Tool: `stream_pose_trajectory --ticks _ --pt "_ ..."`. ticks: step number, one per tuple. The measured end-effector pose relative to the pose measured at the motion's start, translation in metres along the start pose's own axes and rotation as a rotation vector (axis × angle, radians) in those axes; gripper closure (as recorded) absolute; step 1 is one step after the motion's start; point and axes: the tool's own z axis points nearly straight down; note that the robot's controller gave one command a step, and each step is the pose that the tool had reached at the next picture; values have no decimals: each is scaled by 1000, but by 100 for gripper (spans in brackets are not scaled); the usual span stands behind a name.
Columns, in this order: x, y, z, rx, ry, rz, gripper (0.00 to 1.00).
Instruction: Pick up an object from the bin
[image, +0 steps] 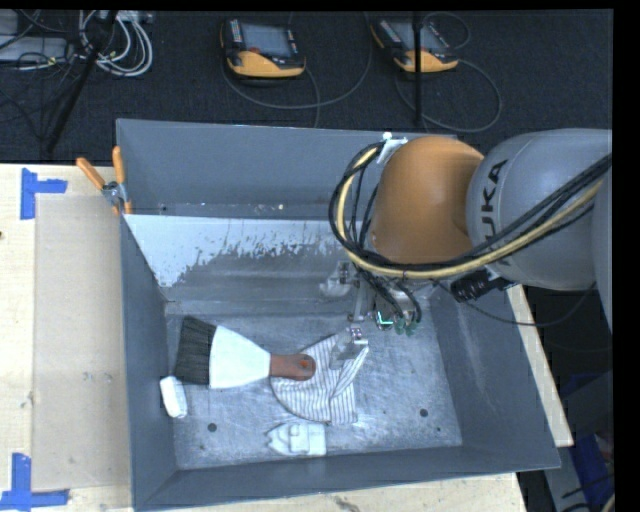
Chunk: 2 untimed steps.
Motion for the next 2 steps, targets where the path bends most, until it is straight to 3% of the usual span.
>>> stream_pose_trajectory --ticks 1,2 --pt "-2 0 -4 0 -8 1 0" --pt "2 16 42 1 -12 -83 0"
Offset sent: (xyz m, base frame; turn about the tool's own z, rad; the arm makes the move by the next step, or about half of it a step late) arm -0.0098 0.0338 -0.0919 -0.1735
